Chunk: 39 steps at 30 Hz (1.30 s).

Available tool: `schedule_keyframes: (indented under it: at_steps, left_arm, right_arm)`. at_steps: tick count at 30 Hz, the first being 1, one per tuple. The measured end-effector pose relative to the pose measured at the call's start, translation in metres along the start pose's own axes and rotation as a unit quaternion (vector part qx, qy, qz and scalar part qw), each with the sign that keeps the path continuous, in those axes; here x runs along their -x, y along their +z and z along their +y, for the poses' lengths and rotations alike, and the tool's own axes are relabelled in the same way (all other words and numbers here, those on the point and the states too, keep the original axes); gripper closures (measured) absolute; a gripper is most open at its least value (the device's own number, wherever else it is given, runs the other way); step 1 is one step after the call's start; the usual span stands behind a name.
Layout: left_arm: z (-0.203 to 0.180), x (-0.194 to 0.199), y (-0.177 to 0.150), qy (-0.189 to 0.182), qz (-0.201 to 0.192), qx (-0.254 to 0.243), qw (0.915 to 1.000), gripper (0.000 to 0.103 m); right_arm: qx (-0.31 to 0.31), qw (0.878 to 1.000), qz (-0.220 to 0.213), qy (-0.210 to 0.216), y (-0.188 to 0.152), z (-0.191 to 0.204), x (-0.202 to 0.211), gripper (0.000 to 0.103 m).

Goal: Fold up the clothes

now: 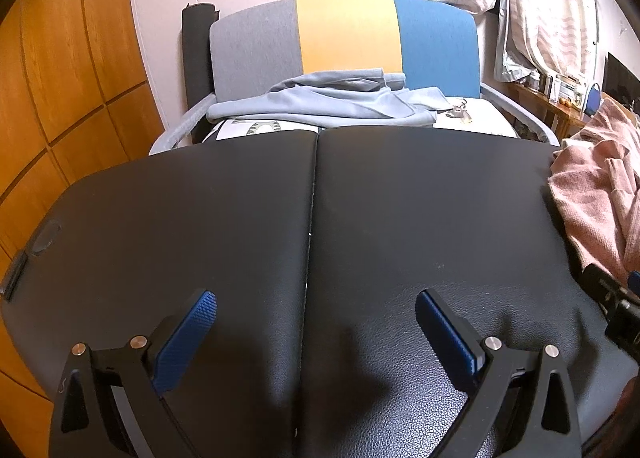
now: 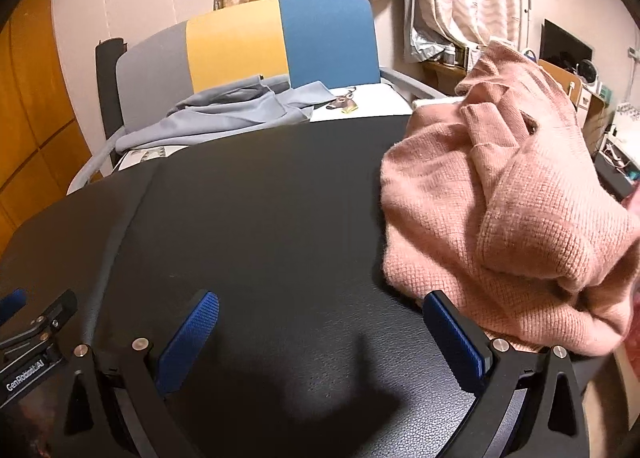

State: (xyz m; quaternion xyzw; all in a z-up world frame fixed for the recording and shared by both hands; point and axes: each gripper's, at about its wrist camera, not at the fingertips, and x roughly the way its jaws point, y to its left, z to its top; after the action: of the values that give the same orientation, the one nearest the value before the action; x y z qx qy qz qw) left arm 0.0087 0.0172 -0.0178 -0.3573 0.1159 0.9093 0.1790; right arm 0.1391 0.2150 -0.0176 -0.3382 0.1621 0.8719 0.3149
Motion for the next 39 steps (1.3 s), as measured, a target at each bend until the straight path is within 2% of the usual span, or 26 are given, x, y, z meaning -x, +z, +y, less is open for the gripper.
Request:
schedule_keyframes:
  at_steps: [5, 14, 17, 20, 22, 24, 25, 26, 28, 31, 33, 35, 39]
  left_arm:
    - [-0.003, -0.002, -0.001, -0.004, 0.009, -0.004, 0.9999, 0.001]
    - [-0.026, -0.01, -0.008, -0.03, 0.016, -0.037, 0.9987, 0.001]
    - [-0.033, -0.009, -0.012, -0.033, 0.021, -0.05, 0.998, 0.001]
    - [-0.037, -0.012, -0.014, -0.031, 0.025, -0.062, 0.9973, 0.001]
    - [-0.039, -0.014, -0.016, -0.028, 0.026, -0.068, 0.9969, 0.001]
    - [-0.042, -0.016, -0.017, -0.028, 0.028, -0.074, 0.9965, 0.001]
    - [-0.043, -0.016, -0.018, -0.033, 0.032, -0.073, 0.9963, 0.001]
    - [-0.044, -0.017, -0.019, -0.034, 0.032, -0.075, 0.9961, 0.001]
    - [-0.046, -0.019, -0.021, -0.036, 0.031, -0.08, 0.9957, 0.001]
    - [-0.05, -0.021, -0.022, -0.038, 0.037, -0.085, 0.995, 0.001]
    - [-0.055, -0.022, -0.023, -0.043, 0.041, -0.087, 0.9944, 0.001]
    - [-0.059, -0.021, -0.024, -0.046, 0.042, -0.094, 0.9936, 0.001]
    - [-0.062, -0.021, -0.026, -0.045, 0.044, -0.103, 0.9927, 0.001]
  right_arm:
    - [-0.01, 1.0, -0.002, -0.009, 0.005, -0.01, -0.001, 0.0]
    - [-0.048, 0.998, -0.046, -0.009, 0.025, -0.068, 0.013, 0.0]
    - [-0.047, 0.996, -0.061, -0.043, 0.033, -0.088, 0.019, 0.0]
    - [-0.025, 0.992, -0.077, -0.098, 0.044, -0.105, 0.025, 0.0]
    - [-0.032, 0.988, -0.097, -0.111, 0.054, -0.125, 0.034, 0.0]
    - [-0.059, 0.987, -0.101, -0.107, 0.064, -0.148, 0.036, 0.008]
    - [-0.077, 0.987, -0.101, -0.102, 0.07, -0.162, 0.037, 0.021]
    - [-0.094, 0.986, -0.101, -0.097, 0.077, -0.177, 0.036, 0.025]
    - [-0.104, 0.984, -0.089, -0.111, 0.09, -0.2, 0.028, 0.026]
    - [-0.106, 0.988, -0.052, -0.103, 0.102, -0.223, 0.011, 0.026]
    - [-0.089, 0.99, -0.03, -0.107, 0.106, -0.225, -0.002, 0.022]
    - [-0.084, 0.988, -0.022, -0.132, 0.108, -0.228, -0.013, 0.011]
    - [-0.114, 0.988, 0.021, -0.105, 0.103, -0.245, -0.039, 0.002]
